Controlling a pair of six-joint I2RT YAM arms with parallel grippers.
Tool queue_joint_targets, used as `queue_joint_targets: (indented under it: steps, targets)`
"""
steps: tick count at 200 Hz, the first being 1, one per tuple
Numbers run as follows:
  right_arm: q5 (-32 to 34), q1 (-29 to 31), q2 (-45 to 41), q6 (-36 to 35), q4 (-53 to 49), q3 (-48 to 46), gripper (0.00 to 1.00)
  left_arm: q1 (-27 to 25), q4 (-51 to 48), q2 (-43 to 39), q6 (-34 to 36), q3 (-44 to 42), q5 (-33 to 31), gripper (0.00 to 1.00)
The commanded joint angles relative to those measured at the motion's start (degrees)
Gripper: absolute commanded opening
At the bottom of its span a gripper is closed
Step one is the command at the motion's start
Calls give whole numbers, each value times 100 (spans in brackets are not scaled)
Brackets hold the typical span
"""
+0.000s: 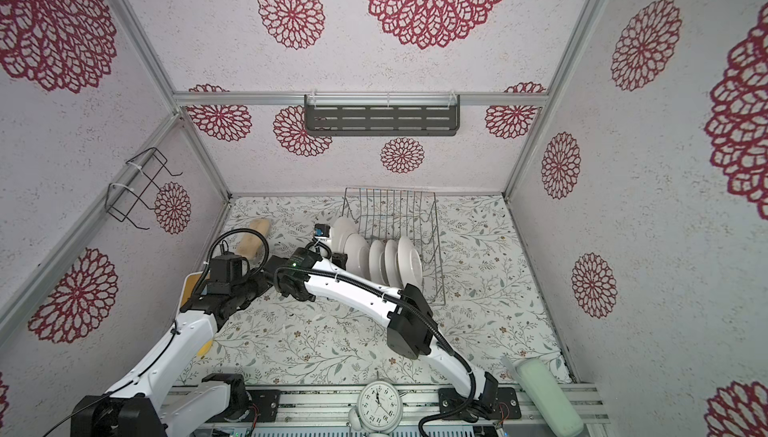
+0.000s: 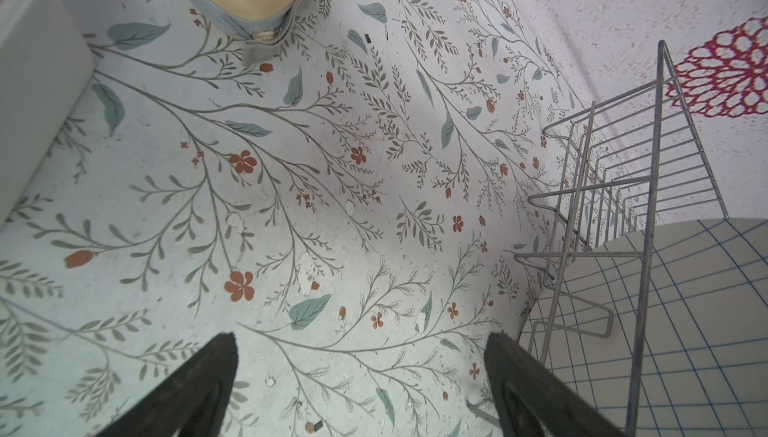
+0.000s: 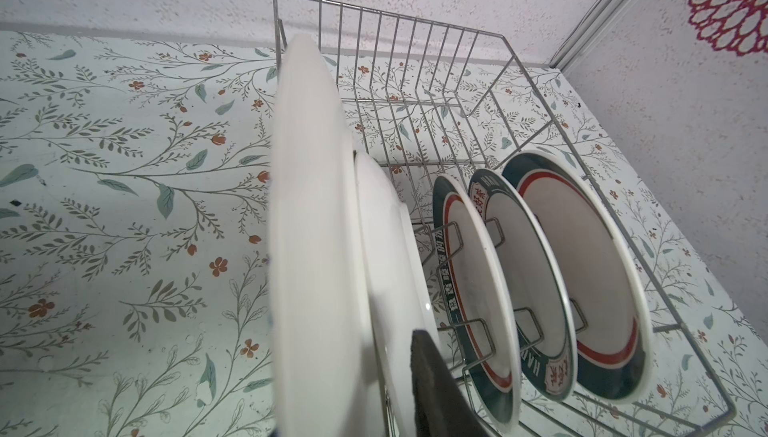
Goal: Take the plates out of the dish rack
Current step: 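Lower the right gripper onto the rim of the grid-patterned plate and close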
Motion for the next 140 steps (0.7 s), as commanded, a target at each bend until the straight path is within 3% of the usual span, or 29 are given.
queue_joint_targets:
  steps: [1, 140]
  targets:
    - [557, 32, 3, 680, -523, 27, 29, 46, 118, 32, 89, 77, 23, 97]
    - [688, 61, -36, 597, -536, 32, 14, 44, 113, 49, 103, 94, 47, 97]
